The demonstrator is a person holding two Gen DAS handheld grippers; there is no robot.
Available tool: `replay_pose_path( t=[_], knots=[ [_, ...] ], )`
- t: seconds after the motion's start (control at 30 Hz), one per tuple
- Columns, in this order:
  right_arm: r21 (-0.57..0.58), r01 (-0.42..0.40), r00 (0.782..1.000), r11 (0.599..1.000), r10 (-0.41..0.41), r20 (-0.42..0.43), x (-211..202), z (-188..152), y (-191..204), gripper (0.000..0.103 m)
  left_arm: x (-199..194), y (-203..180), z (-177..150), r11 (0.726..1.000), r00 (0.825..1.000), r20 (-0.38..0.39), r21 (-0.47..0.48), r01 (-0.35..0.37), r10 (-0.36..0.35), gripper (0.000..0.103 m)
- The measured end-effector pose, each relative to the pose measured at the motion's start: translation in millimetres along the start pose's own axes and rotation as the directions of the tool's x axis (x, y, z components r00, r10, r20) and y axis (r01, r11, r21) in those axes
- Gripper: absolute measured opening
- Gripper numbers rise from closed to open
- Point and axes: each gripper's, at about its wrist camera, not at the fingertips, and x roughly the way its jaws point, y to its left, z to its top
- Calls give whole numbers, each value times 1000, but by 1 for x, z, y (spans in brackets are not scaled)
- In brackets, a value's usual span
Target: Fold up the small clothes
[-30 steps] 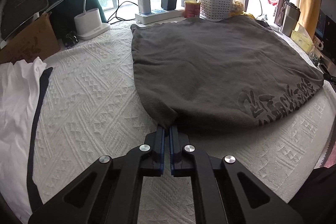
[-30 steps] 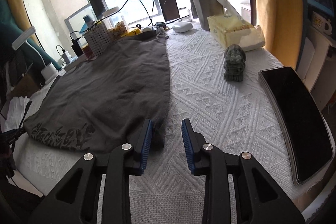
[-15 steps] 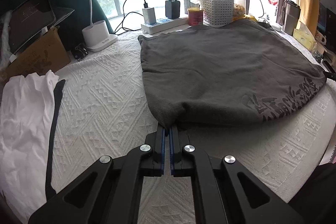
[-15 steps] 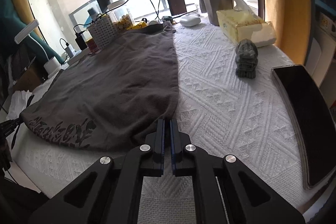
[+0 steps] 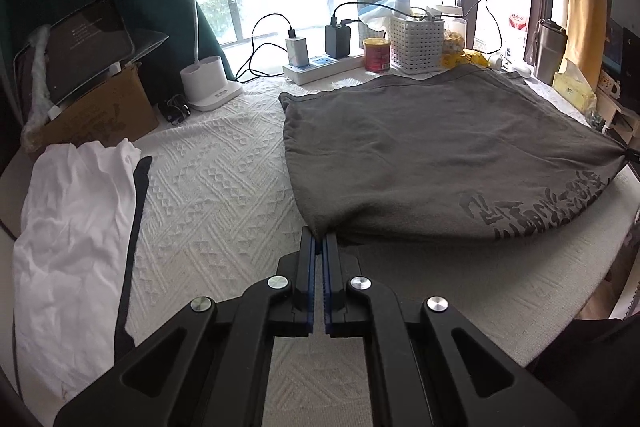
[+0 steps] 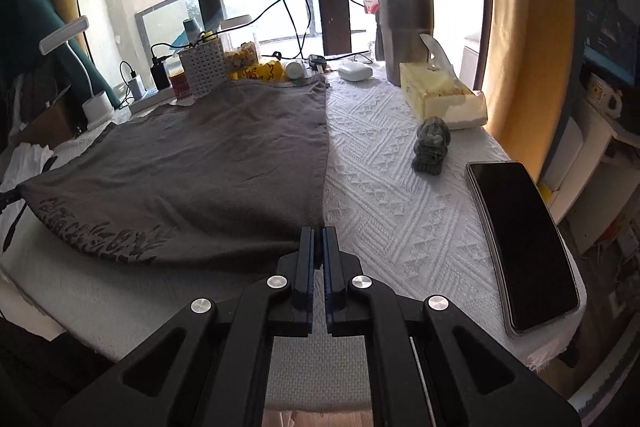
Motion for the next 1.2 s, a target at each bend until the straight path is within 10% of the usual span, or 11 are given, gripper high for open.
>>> replay_pose_path(
  t=[0.63, 0.83, 1.1, 1.2],
  knots=[
    [6, 70, 993, 998, -69, -95, -6, -49, 4, 5, 8, 31, -53, 989, 993, -112, -150, 12, -29, 0],
    [2, 70, 990, 998, -70, -121, 1, -42, 1, 5, 20, 39, -44, 955, 990, -77, -283, 89, -115, 52],
    [4, 128, 982, 992, -126, -139, 3, -31, -4, 5, 45, 13, -42, 982, 985, -145, -176, 66, -93, 51],
    [-6, 138, 974, 990, -137, -182, 5, -29, -12, 5, 47, 4, -46, 990, 985, -150, -121, 71, -89, 28]
  ],
)
